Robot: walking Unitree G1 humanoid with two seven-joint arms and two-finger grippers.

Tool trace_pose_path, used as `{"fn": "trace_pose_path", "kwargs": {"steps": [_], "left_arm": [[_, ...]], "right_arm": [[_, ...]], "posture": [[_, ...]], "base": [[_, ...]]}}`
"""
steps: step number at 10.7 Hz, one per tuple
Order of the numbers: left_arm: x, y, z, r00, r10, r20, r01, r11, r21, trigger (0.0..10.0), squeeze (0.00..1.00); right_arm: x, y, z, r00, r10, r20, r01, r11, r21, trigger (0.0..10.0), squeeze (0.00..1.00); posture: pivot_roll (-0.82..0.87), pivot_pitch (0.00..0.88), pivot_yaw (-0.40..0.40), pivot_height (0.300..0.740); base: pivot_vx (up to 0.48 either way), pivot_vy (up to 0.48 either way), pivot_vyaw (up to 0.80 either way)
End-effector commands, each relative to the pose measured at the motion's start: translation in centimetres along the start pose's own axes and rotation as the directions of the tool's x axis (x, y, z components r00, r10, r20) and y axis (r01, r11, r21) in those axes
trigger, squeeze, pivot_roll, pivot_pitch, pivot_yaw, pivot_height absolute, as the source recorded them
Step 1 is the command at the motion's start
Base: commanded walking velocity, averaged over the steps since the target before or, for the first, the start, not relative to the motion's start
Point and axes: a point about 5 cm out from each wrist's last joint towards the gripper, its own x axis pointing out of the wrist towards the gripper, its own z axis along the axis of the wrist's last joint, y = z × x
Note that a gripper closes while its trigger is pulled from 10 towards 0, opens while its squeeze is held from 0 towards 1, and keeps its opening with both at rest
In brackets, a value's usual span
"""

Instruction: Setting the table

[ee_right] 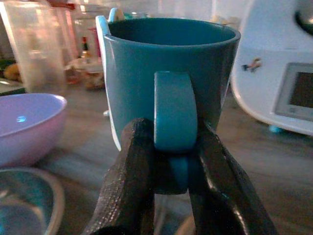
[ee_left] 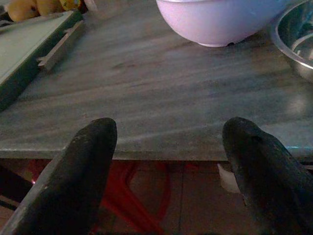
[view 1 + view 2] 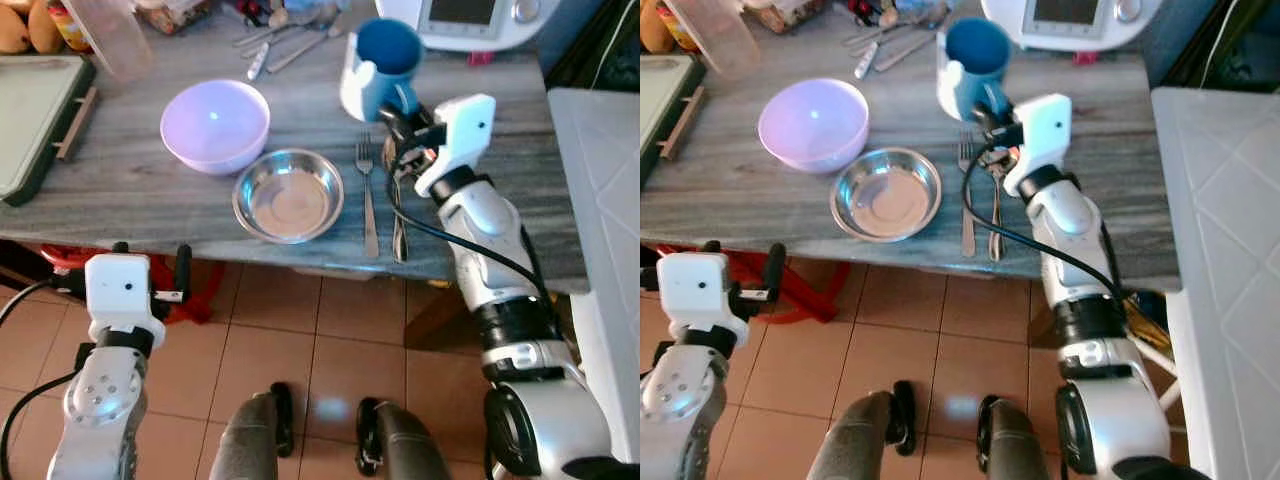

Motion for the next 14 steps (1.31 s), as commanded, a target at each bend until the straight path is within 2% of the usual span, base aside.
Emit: {"fn": "trace_pose_path", "kwargs": {"steps": [1,5,14], "left_arm": [[-0.5,0.6,-0.1,1.0,0.018,-0.02,-0.018,1.0,0.014,10.0,0.0],[-0.7,0.8,0.0,0.999,0.014,-0.031,-0.013,1.0,0.023,10.0,0.0],[-0.6,0.3,0.2,0.999,0.003,-0.032,-0.003,1.0,0.006,10.0,0.0]], "right_arm": [[0.4,0.5,0.5,0.999,0.035,0.036,-0.035,0.999,0.001,10.0,0.0],[0.9,1.6,-0.1,0.991,0.129,0.036,-0.131,0.991,0.036,10.0,0.0],[2.0,1.1,-1.0,0.979,0.199,-0.043,-0.198,0.98,0.03,10.0,0.0]], "posture": [[0.15,0.318,0.075,0.74],[0.16,0.318,0.077,0.74],[0.16,0.32,0.062,0.74]], "base": [[0.0,0.0,0.0],[0.0,0.0,0.0],[0.0,0.0,0.0]]}}
